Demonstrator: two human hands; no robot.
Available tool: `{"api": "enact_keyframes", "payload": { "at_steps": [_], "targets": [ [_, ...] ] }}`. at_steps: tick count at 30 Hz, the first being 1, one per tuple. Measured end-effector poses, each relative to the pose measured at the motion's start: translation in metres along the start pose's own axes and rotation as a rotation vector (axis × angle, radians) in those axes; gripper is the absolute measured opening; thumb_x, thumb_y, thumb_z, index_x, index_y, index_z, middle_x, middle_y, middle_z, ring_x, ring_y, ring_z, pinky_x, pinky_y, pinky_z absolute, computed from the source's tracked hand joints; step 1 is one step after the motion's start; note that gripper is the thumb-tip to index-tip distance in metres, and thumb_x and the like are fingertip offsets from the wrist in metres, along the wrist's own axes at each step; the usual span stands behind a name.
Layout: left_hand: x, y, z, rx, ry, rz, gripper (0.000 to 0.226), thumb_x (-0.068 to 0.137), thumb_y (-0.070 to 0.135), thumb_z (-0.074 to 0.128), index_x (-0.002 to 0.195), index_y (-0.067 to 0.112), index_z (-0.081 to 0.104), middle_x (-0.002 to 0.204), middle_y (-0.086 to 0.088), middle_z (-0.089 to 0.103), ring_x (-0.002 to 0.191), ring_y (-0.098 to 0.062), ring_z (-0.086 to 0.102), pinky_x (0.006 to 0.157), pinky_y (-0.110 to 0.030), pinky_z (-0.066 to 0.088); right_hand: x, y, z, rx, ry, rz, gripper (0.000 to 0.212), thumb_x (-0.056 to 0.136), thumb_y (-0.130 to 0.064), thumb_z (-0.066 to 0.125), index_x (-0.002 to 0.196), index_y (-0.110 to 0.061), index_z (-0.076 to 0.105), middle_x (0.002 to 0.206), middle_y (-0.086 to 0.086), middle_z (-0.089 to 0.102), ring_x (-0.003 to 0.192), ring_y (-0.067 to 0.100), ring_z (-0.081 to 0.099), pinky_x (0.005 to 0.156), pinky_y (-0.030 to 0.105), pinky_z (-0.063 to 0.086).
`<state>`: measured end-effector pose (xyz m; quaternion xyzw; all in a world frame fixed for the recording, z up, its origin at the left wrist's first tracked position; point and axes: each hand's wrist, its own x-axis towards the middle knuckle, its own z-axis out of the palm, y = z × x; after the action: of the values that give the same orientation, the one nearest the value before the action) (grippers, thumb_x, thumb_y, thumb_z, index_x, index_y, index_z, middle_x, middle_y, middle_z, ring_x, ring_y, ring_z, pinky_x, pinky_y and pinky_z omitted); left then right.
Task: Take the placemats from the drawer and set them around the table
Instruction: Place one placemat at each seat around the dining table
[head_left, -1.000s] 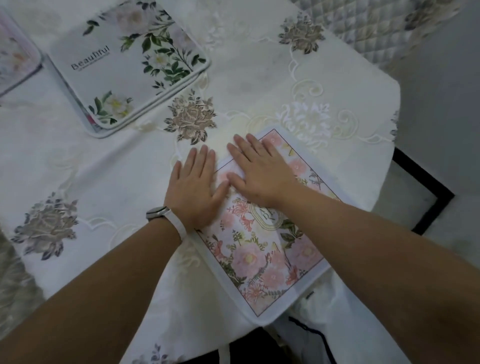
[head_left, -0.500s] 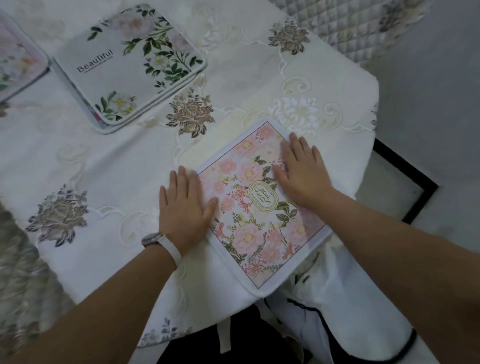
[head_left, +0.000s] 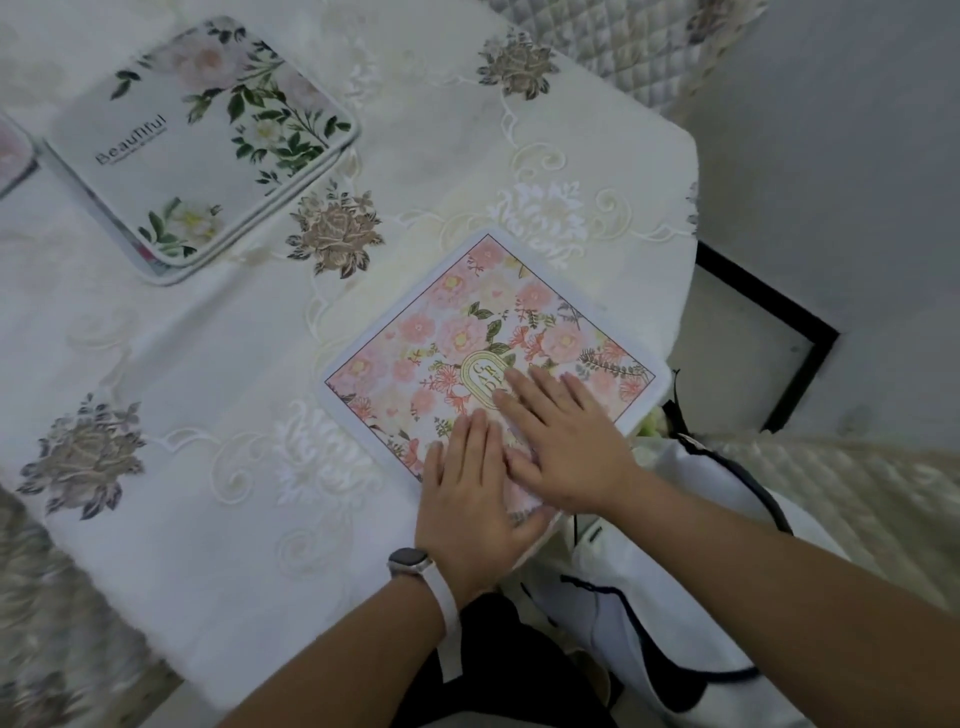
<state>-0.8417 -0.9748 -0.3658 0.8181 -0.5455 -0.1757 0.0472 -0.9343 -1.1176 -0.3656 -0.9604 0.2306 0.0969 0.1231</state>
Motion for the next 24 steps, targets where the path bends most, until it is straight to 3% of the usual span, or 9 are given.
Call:
{"api": "enact_keyframes", "payload": {
  "at_steps": [8, 14, 20, 22, 24],
  "targets": [
    [0.05, -0.046, -0.031, 0.09, -0.03, -0.124, 0.101, 0.08, 0.085, 0.019, 0.155, 0.021, -0.003, 0.163, 0.0, -0.01, 0.149, -0.021, -0.012, 0.12, -0.049, 0.0, 0.033, 0.053, -0.018, -0.028, -0.009, 0.11, 0.068, 0.097, -0.059, 0.021, 0.157, -0.03, 0.009, 0.165, -0.003, 0.001, 0.152, 0.019, -0.001, 0.122, 0.046, 0.001],
    [0.08, -0.086, -0.044, 0.065, 0.075, -0.19, 0.09, 0.088, 0.077, 0.021, 0.156, 0.021, 0.002, 0.164, -0.001, -0.001, 0.15, -0.021, -0.005, 0.12, -0.048, 0.003, 0.072, 0.085, -0.034, -0.012, 0.003, 0.097, 0.067, 0.099, -0.058, 0.017, 0.157, -0.029, 0.002, 0.165, -0.003, -0.005, 0.151, 0.019, -0.006, 0.122, 0.044, 0.0],
    [0.096, -0.113, -0.061, 0.025, 0.07, -0.232, 0.079, 0.091, 0.068, 0.019, 0.156, 0.025, 0.005, 0.164, -0.001, 0.002, 0.15, -0.02, -0.002, 0.12, -0.046, 0.005, 0.1, 0.104, -0.051, 0.032, 0.005, 0.109, 0.062, 0.101, -0.051, 0.019, 0.157, -0.028, 0.009, 0.165, -0.001, 0.003, 0.152, 0.02, -0.001, 0.122, 0.042, 0.0],
    [0.094, -0.12, -0.069, -0.012, 0.049, -0.213, 0.076, 0.092, 0.064, 0.021, 0.156, 0.025, 0.011, 0.164, -0.001, 0.006, 0.15, -0.019, 0.001, 0.121, -0.044, 0.006, 0.102, 0.099, -0.06, 0.047, 0.003, 0.129, 0.059, 0.101, -0.046, 0.022, 0.156, -0.023, 0.019, 0.164, 0.003, 0.014, 0.15, 0.026, 0.011, 0.122, 0.045, 0.008],
    [0.087, -0.124, -0.08, -0.059, 0.059, -0.193, 0.074, 0.091, 0.06, 0.027, 0.152, 0.019, 0.027, 0.161, -0.007, 0.021, 0.149, -0.025, 0.014, 0.119, -0.046, 0.015, 0.101, 0.087, -0.069, 0.084, 0.042, 0.09, 0.051, 0.098, -0.038, 0.031, 0.138, -0.01, 0.046, 0.145, 0.014, 0.045, 0.132, 0.034, 0.042, 0.11, 0.05, 0.035]
  ]
}}
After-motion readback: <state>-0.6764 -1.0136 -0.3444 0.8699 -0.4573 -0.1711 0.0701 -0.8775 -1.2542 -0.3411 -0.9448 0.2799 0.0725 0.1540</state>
